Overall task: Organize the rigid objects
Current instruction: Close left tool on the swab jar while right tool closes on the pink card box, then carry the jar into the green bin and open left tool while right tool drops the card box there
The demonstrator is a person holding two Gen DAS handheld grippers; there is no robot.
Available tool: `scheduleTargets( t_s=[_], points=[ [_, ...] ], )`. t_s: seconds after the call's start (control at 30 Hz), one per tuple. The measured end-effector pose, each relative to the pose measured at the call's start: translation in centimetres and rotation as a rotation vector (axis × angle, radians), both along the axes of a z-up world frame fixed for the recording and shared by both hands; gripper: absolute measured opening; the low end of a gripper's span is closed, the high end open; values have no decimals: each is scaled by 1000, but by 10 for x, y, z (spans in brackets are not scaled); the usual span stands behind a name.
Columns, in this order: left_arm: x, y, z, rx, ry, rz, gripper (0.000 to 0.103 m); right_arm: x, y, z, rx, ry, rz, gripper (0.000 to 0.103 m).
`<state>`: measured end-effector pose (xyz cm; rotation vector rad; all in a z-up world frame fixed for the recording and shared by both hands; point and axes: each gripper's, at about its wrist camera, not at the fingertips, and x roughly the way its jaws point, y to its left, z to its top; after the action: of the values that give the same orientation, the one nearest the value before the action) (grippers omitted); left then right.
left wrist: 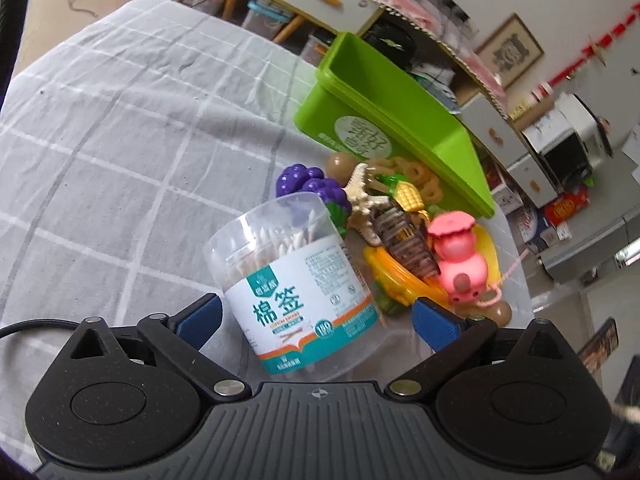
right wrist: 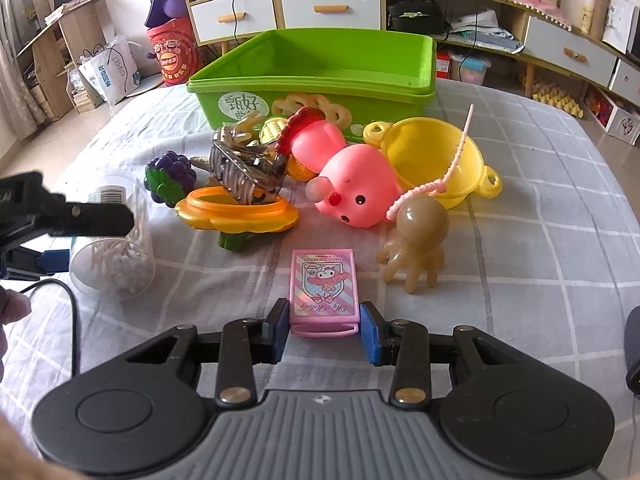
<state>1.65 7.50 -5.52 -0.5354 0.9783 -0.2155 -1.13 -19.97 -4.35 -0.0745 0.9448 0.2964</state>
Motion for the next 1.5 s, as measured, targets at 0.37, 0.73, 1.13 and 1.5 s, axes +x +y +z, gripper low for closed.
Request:
scheduleTargets(
  t_s=[0.37, 0.73, 1.13, 1.5],
  points=[
    [4, 5, -2, 7, 33, 85, 83, 3, -2, 5, 51, 36, -24, 34],
    [-3, 12, 15, -46, 17, 101, 83, 16, -8, 35, 239, 68, -61, 34],
    [12, 6, 50, -65, -50, 84, 83, 36, -30, 67, 456, 84, -137, 34],
    [83, -28, 93, 2, -209, -1, 83, 75, -48, 106, 506, -60, -285, 34]
  ],
)
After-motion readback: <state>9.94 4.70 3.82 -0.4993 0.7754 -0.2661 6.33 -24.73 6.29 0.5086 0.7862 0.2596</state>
